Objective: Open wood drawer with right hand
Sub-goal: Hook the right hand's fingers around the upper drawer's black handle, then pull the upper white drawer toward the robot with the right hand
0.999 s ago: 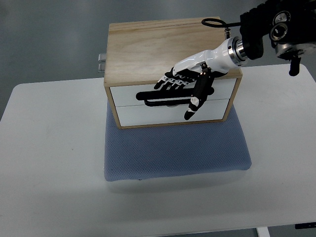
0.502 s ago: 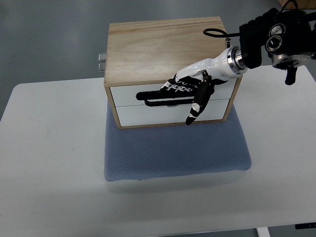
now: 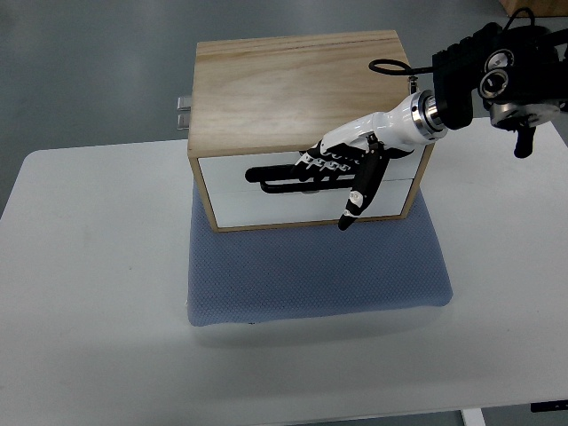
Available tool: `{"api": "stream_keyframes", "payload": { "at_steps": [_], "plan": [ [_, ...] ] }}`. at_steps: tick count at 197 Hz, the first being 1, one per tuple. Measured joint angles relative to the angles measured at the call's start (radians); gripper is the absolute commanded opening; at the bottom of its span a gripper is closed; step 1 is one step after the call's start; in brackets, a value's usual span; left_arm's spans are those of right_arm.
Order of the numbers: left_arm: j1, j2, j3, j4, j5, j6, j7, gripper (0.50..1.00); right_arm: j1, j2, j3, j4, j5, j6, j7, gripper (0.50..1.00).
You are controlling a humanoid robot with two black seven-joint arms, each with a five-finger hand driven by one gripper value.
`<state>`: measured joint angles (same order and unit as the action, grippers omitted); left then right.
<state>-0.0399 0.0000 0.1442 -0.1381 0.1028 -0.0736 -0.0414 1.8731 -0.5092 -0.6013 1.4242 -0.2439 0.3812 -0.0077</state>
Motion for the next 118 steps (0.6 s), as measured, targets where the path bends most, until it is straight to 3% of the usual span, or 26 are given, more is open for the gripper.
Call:
{"api": "stream_keyframes", "payload": {
  "at_steps": [118],
  "plan": [
    [0.000,0.000,0.000,0.000,0.000,0.000,0.000,1.000,0.014,-0.055,0.001,0.094,-0.003,0.131,0.001,0.954]
  ]
}}
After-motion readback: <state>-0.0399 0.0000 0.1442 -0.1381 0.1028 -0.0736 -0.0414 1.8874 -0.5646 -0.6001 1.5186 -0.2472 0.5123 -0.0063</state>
